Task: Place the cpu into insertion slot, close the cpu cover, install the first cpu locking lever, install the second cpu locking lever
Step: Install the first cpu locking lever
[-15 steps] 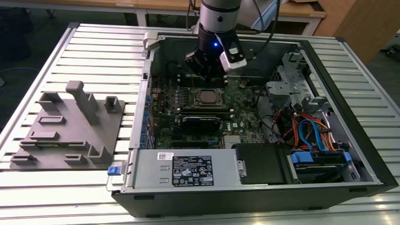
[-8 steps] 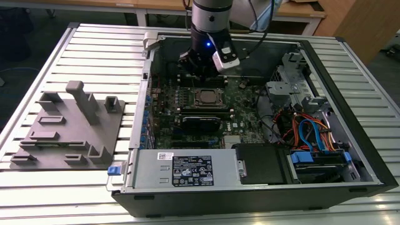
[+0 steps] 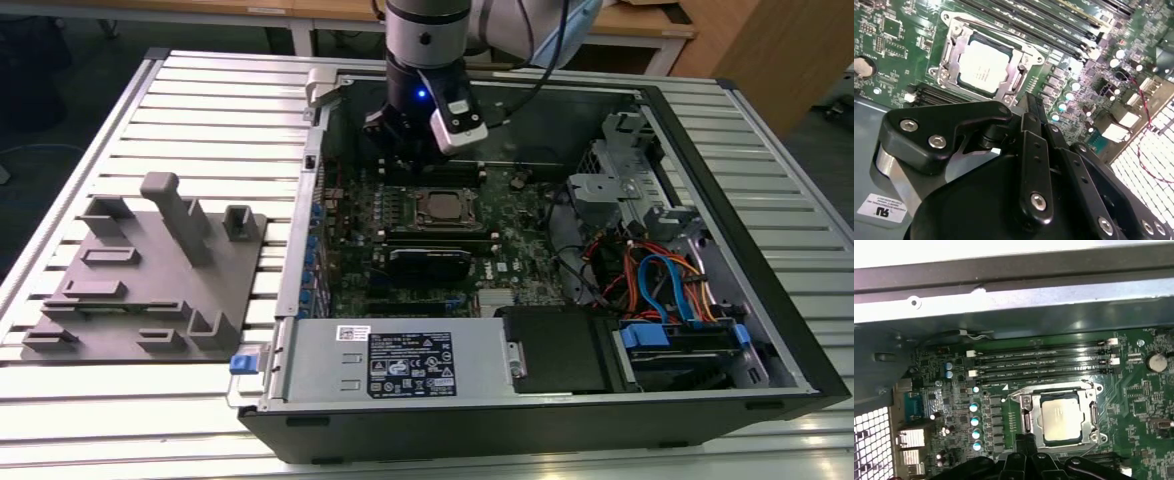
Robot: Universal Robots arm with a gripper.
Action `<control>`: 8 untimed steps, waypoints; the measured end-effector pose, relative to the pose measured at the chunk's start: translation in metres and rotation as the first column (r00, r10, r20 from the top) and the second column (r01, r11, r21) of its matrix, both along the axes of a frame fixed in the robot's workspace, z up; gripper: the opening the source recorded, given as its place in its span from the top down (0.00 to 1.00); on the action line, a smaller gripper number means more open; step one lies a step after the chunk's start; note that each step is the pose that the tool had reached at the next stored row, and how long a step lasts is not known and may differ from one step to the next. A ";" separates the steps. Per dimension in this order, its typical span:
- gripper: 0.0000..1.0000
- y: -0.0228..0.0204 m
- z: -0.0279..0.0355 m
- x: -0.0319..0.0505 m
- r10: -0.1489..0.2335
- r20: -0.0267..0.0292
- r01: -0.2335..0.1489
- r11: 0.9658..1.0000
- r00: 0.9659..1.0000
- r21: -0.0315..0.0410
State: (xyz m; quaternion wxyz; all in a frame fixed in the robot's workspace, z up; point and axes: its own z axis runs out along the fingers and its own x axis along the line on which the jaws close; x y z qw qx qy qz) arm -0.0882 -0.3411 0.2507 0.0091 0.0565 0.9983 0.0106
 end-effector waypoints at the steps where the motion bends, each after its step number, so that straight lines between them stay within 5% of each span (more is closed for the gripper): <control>1: 0.90 0.0000 -0.0001 -0.0011 -0.001 0.000 0.001 1.000 1.000 0.000; 8: 0.90 0.0000 -0.0002 -0.0028 -0.001 0.000 0.001 1.000 1.000 0.000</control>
